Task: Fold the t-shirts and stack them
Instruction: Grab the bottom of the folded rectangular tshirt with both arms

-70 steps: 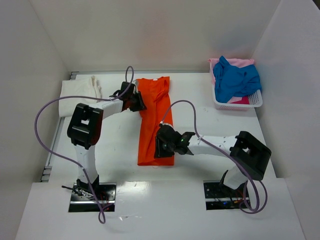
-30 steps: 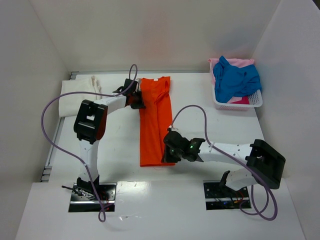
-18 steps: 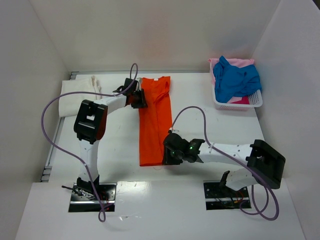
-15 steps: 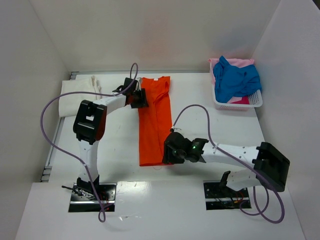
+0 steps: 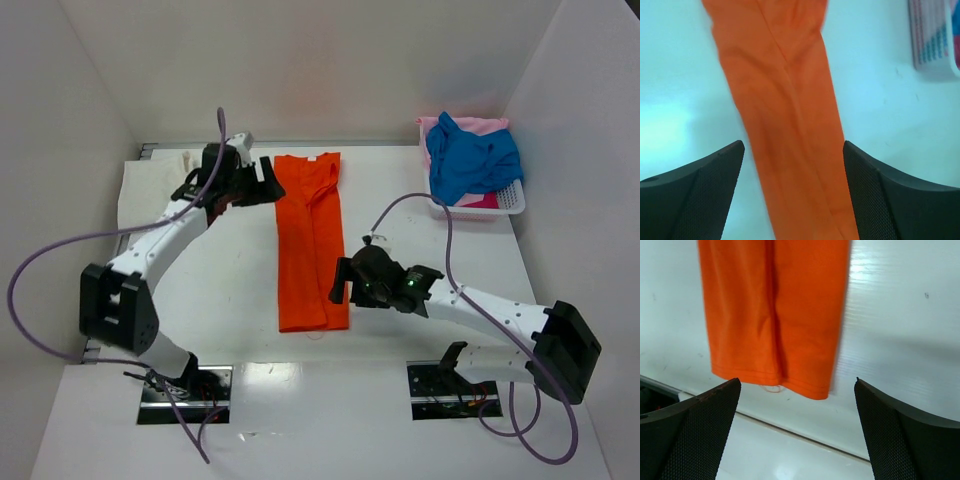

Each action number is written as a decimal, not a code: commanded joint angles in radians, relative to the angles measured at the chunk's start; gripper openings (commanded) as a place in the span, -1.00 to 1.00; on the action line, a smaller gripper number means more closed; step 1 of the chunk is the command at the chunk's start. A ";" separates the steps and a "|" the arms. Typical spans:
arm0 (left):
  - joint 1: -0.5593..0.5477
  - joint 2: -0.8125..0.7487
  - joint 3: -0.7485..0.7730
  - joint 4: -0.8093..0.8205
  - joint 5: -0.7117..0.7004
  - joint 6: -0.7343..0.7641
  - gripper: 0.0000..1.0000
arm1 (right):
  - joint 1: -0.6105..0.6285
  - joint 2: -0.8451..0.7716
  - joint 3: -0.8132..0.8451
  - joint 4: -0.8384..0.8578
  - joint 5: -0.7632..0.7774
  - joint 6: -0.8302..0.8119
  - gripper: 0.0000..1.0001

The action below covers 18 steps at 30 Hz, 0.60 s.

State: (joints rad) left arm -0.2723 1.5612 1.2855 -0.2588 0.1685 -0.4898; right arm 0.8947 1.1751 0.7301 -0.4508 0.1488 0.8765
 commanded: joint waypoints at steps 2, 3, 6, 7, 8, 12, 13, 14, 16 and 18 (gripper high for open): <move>-0.068 -0.133 -0.207 -0.036 0.108 -0.117 0.75 | -0.045 -0.001 -0.077 0.095 -0.027 -0.021 1.00; -0.083 -0.158 -0.245 -0.036 0.107 -0.128 0.73 | -0.045 0.011 -0.086 0.118 -0.028 -0.021 1.00; -0.124 -0.238 -0.367 -0.064 0.099 -0.172 0.69 | -0.054 0.059 -0.109 0.143 -0.037 -0.029 0.97; -0.139 -0.253 -0.392 -0.065 0.100 -0.184 0.66 | -0.054 0.074 -0.109 0.152 -0.048 -0.030 0.94; -0.149 -0.282 -0.436 -0.073 0.110 -0.206 0.66 | -0.054 0.090 -0.117 0.162 -0.069 -0.030 0.94; -0.203 -0.358 -0.500 -0.114 0.082 -0.254 0.62 | -0.054 0.143 -0.118 0.181 -0.081 -0.039 0.73; -0.206 -0.376 -0.514 -0.125 0.078 -0.269 0.61 | -0.054 0.149 -0.118 0.185 -0.081 -0.034 0.68; -0.206 -0.386 -0.534 -0.125 0.078 -0.283 0.60 | -0.054 0.149 -0.118 0.197 -0.087 -0.030 0.66; -0.206 -0.400 -0.565 -0.130 0.078 -0.312 0.56 | -0.054 0.158 -0.127 0.210 -0.095 -0.025 0.61; -0.215 -0.404 -0.594 -0.137 0.088 -0.337 0.50 | -0.054 0.158 -0.138 0.221 -0.104 -0.008 0.48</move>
State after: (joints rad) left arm -0.4768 1.1856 0.7393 -0.3792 0.2484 -0.7454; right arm 0.8459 1.3248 0.6146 -0.3015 0.0592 0.8486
